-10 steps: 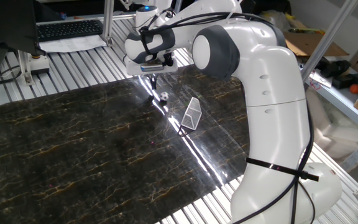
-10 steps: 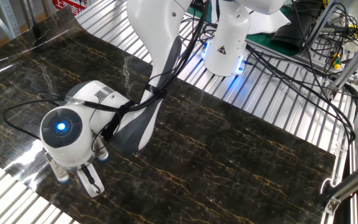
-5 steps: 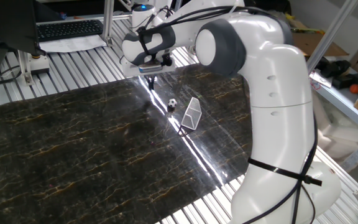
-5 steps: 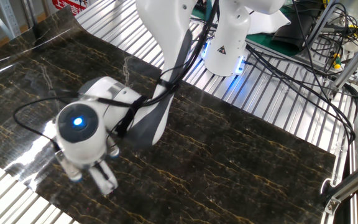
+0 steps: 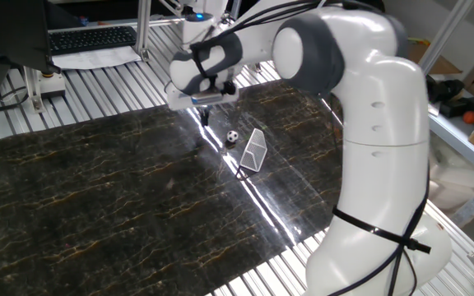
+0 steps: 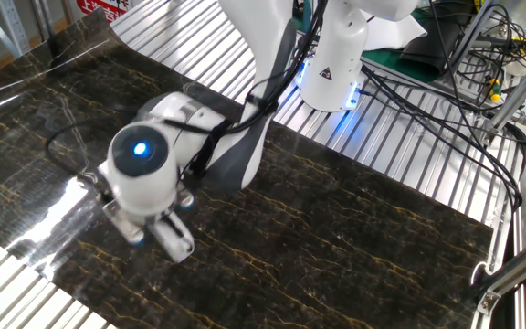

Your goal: Push the soccer ball into the goal

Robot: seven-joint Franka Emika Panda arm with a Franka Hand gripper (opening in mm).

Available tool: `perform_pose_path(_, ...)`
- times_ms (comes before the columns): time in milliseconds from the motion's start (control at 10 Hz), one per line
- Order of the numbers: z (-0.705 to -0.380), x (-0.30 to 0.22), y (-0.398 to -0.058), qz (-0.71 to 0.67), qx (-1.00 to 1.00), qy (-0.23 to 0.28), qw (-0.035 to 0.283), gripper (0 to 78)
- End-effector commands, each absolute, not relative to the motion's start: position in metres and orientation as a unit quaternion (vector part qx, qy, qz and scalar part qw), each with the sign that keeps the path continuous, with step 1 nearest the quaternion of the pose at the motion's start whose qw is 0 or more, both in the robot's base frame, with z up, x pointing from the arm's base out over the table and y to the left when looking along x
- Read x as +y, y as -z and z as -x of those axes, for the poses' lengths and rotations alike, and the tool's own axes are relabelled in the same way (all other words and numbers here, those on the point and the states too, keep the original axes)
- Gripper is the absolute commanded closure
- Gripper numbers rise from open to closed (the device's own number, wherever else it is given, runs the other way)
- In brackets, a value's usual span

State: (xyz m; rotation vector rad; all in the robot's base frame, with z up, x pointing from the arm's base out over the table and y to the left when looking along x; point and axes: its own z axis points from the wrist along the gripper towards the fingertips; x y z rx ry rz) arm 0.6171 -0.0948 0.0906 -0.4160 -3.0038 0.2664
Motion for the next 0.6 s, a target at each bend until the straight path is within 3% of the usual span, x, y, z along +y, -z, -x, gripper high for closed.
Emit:
perform_pose_path(100, -0.612, -0.114, -0.085, 0.137, -0.986, -0.089, 0.019, 76.4)
perform_pose_path(400, -0.640, -0.162, -0.082, 0.079, -0.991, -0.105, 0.001, 76.4)
perform_pose_path(600, -0.650, -0.168, -0.085, 0.073, -0.990, -0.121, -0.005, 76.4)
